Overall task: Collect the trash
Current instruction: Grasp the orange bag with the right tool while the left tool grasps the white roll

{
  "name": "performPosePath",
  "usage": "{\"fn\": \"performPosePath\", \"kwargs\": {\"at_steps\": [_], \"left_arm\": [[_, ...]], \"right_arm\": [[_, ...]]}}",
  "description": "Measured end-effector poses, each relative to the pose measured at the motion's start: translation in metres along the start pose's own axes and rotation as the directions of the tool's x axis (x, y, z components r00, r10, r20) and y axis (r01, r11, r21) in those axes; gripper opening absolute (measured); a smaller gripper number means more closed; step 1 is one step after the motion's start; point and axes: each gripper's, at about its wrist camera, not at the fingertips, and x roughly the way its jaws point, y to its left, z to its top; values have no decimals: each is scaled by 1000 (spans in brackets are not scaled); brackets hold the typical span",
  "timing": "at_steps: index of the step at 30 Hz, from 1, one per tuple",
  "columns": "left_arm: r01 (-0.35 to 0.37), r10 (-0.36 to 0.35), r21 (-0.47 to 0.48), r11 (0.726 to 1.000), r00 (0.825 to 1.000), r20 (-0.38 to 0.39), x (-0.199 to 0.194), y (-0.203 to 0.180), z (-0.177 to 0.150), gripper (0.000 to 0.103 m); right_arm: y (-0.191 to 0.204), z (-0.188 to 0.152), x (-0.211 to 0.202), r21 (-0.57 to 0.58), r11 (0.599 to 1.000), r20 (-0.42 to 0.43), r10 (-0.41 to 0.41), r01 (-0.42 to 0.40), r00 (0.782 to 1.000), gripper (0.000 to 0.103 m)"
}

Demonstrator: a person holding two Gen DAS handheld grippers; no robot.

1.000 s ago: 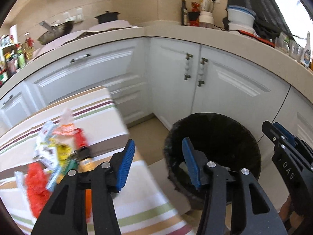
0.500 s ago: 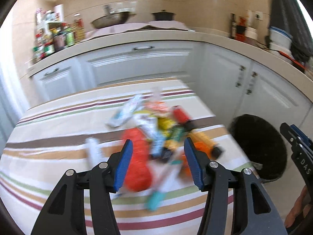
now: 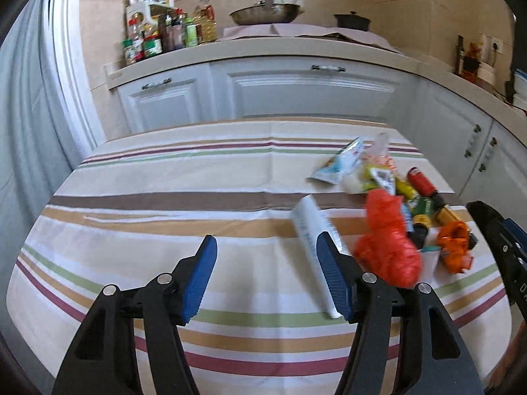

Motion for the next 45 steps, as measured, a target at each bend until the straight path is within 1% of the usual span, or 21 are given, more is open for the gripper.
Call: {"fn": "performPosePath", "kwargs": {"at_steps": [4,7,13,16,19,23,30,35,36,39,41,42,44,45], "left_arm": [[-1,1,-6,1000,1000,-22,8,7,-3,65],[9,-9,-7,1000,999,-33,12,8,-4,69],[33,-34,-5,999,998,-44,17,7,-6,71],[41,-41,0,999,998,-46,17,4,-6,73],[47,-46,6,999,998,-46,18,2,-7,74],[58,-58,7,998,997,-49,17,-3,-7,74],[72,-71,14,997,995,-65,23,-17,-6,74],[75,-72,28,997,992,-101,35,-30,-7,74],[78,-73,38,996,990,-120,39,-33,-8,74],[108,-101,37,993,982,-160,46,-35,-9,74],[119,-113,28,992,979,-170,47,-34,-10,63],[118,-113,23,993,979,-170,48,-33,-10,60],[127,-124,14,992,979,-162,46,-30,-10,43],[132,-127,21,991,979,-161,46,-30,-10,39]], "right_arm": [[10,-2,13,-14,1000,-47,4,-5,999,44],[11,-3,21,-9,1000,-82,6,-7,997,44],[16,-5,33,-20,1000,-135,0,-3,991,44],[16,-8,38,-17,1000,-164,19,-22,986,40],[17,-9,37,-24,1000,-157,15,-19,987,38],[16,-7,30,-23,1000,-137,17,-20,990,37],[4,1,9,-19,1000,-75,-8,7,997,37],[-9,3,3,0,1000,-55,-25,25,998,37],[-11,3,2,4,1000,-53,-27,27,998,37],[-16,2,2,10,999,-53,-30,31,998,37],[-18,2,2,16,999,-54,-29,30,998,37],[-18,1,2,19,999,-53,-29,30,998,37],[-18,1,2,21,999,-53,-27,29,998,37],[-18,1,2,22,999,-52,-28,29,998,37]]}}
